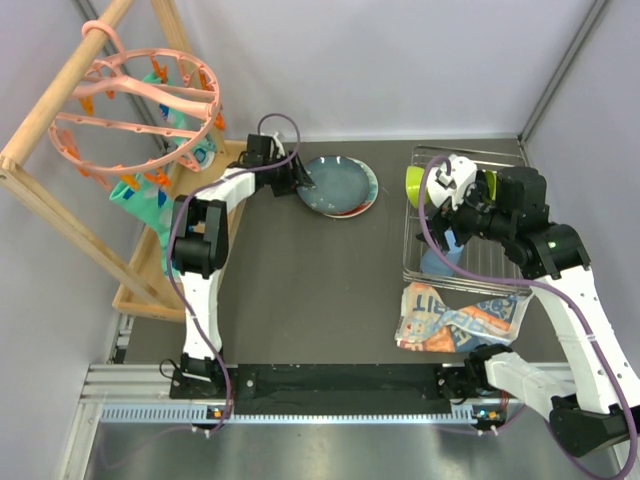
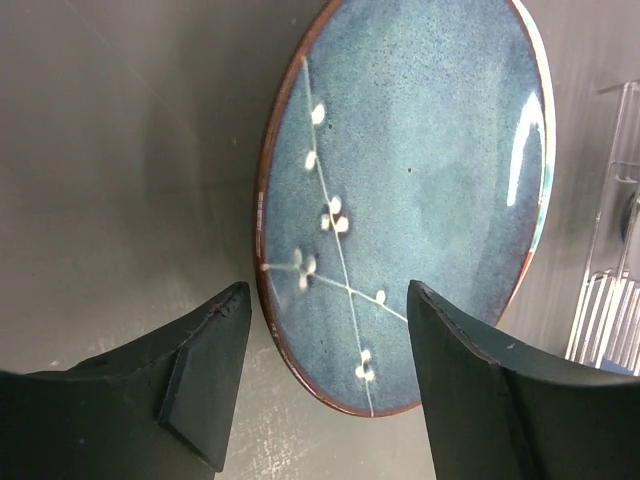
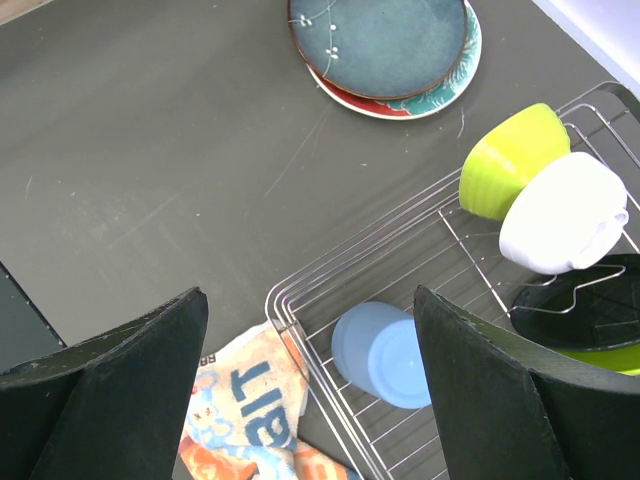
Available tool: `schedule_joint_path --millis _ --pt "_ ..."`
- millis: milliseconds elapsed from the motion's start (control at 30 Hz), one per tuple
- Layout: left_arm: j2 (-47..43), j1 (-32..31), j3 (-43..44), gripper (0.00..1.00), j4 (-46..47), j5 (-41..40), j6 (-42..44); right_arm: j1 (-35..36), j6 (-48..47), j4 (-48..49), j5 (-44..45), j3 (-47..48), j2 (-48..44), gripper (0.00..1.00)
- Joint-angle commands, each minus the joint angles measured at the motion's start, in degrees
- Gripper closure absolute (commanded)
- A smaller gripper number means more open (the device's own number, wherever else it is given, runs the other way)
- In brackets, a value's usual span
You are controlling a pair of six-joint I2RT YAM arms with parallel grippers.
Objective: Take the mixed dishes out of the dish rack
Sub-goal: Place the plate at the center of the board.
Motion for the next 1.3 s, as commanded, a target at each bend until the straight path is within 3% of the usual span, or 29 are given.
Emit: schedule_joint_path --millis 0,700,1267 --pt "0.46 -1.67 3.9 0.32 -2.78 -3.96 3.74 -0.06 -0.3 1.72 -1.18 0.02 -0.9 0.16" --pt "1.52 -5.19 8.04 0.31 -8.41 -10.38 9.19 -0.06 -0.12 2.59 -0.39 -1.12 -1.6 0.16" --pt "-0.85 -6.77 6.03 0.31 -9.55 -15.21 12.79 -0.58 4.45 9.18 25.18 -0.86 2.26 0.16"
